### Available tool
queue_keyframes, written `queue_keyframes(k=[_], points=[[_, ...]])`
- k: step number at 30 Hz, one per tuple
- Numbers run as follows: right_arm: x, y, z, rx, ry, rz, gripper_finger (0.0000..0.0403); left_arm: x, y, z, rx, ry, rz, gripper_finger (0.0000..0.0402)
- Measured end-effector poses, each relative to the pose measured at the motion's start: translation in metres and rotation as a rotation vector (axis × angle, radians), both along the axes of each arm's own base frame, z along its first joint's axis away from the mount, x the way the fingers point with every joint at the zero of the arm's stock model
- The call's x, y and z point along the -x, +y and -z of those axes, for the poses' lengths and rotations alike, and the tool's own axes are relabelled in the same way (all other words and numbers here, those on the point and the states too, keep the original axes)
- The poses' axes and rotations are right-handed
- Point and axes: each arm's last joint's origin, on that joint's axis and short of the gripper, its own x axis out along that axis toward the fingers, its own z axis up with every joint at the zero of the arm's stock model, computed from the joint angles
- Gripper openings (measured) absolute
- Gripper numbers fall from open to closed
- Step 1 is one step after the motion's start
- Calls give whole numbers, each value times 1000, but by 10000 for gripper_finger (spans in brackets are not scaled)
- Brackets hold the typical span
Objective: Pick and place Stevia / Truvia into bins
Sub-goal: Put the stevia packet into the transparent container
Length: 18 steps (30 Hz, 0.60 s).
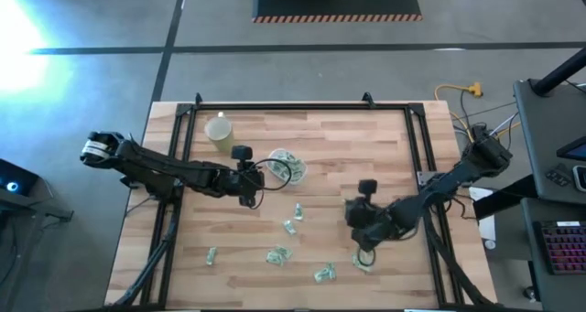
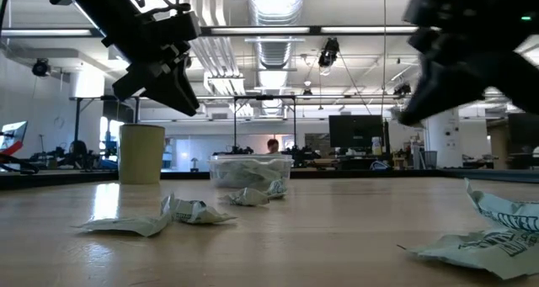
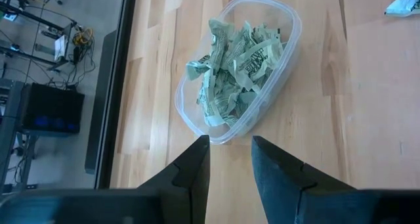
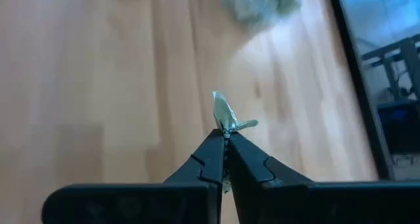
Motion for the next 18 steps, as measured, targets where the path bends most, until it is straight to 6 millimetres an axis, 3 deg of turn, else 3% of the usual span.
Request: queue_keyframes(k=[9,18], points=[[-52,-33,-18,29,-139,-139,9,0,0,0,-4,0,-3,96],[-75,-77,-27,-12,-207,-173,9,10,6,-8,-111,-49,-160,96]])
